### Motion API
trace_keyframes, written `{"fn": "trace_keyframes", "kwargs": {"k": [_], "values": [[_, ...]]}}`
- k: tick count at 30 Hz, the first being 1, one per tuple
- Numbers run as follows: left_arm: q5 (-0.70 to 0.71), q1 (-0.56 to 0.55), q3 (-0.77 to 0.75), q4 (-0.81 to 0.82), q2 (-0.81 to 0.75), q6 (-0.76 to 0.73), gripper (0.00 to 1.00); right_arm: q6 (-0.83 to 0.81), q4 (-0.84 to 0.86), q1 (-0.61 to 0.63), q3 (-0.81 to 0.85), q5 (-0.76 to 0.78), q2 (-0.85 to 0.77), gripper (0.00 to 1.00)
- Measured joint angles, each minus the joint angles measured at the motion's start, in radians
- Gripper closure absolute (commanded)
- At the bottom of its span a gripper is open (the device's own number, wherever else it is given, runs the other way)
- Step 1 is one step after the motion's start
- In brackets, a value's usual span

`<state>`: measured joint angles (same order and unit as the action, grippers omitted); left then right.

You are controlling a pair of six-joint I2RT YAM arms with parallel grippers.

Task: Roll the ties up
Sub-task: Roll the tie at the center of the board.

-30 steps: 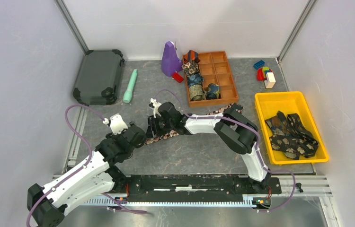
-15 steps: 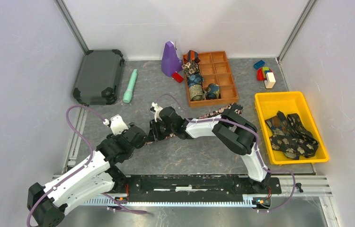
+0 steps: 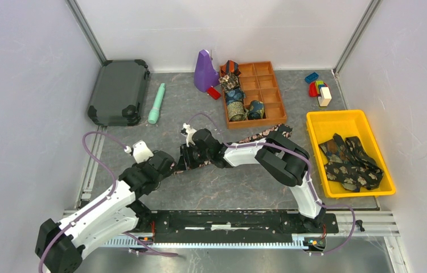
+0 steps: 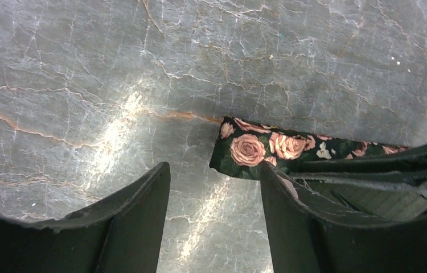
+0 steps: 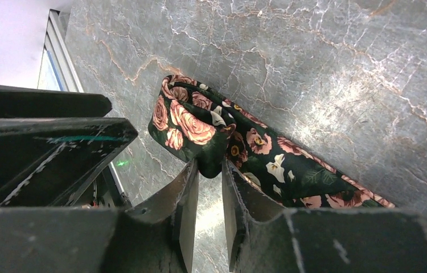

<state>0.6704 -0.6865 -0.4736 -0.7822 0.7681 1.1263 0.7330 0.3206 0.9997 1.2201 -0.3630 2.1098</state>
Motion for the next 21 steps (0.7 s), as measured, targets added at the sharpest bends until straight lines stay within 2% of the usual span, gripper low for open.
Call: {"fn": "trace_keyframes", "kwargs": {"k": [9, 16, 21], "values": [[-0.112, 0.120, 0.042, 0.111, 0.056, -0.080, 0.44, -0.003, -0.001, 0.000, 0.000, -0.003, 0.000, 0.69], [-0.158, 0.130, 0.051, 0.177, 0.122, -0.099, 0.44, -0.005, -0.003, 0.000, 0.000, -0.006, -0.002, 0.59], [-0.177, 0.130, 0.063, 0.209, 0.141, -0.099, 0.45, -0.005, -0.012, 0.000, 0.002, -0.003, -0.017, 0.59]]}}
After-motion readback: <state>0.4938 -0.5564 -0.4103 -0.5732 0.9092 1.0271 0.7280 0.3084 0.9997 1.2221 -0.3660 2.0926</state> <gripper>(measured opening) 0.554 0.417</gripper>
